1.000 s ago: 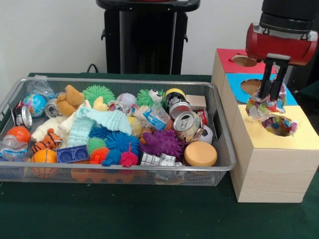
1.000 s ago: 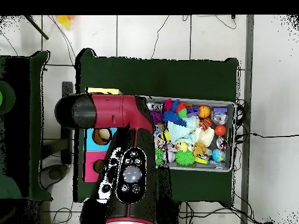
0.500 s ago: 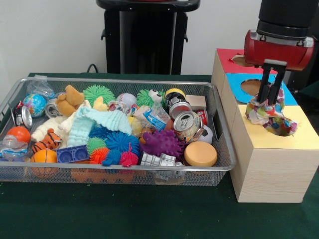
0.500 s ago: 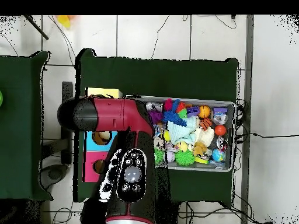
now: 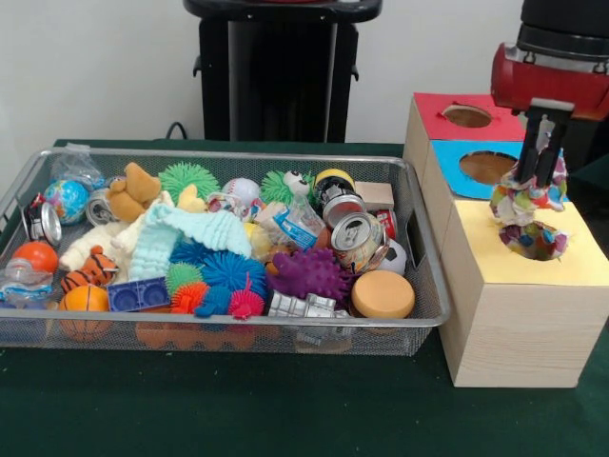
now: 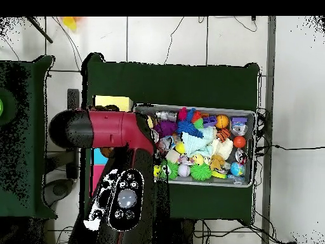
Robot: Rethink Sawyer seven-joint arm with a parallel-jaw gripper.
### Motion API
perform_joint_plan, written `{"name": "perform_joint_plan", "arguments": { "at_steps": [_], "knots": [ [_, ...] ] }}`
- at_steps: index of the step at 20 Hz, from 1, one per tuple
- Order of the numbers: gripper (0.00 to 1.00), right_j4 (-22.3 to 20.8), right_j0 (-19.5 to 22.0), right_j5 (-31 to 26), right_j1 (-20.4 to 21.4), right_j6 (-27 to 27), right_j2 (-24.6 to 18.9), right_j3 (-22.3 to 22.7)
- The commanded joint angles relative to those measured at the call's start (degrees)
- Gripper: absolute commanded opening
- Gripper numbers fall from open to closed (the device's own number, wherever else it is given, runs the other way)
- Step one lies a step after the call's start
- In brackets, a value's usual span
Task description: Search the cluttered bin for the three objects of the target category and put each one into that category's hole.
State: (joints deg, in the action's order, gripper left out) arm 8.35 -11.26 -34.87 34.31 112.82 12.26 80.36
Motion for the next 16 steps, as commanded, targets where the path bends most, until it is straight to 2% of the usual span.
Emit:
{"name": "perform_joint_plan", "arguments": {
  "at_steps": [1,5,11,16],
  "knots": [
    [0.00,3.92,-2.60,-4.59,-0.97,20.99,1.53,3.93],
    [0.00,5.32,-3.13,-5.83,-2.95,20.34,3.15,-0.21],
    [0.00,5.73,-0.46,-2.68,-7.83,16.75,2.66,-5.52],
    [0.00,6.52,-0.72,-1.67,-8.75,16.91,2.79,-5.92]
  ]
}}
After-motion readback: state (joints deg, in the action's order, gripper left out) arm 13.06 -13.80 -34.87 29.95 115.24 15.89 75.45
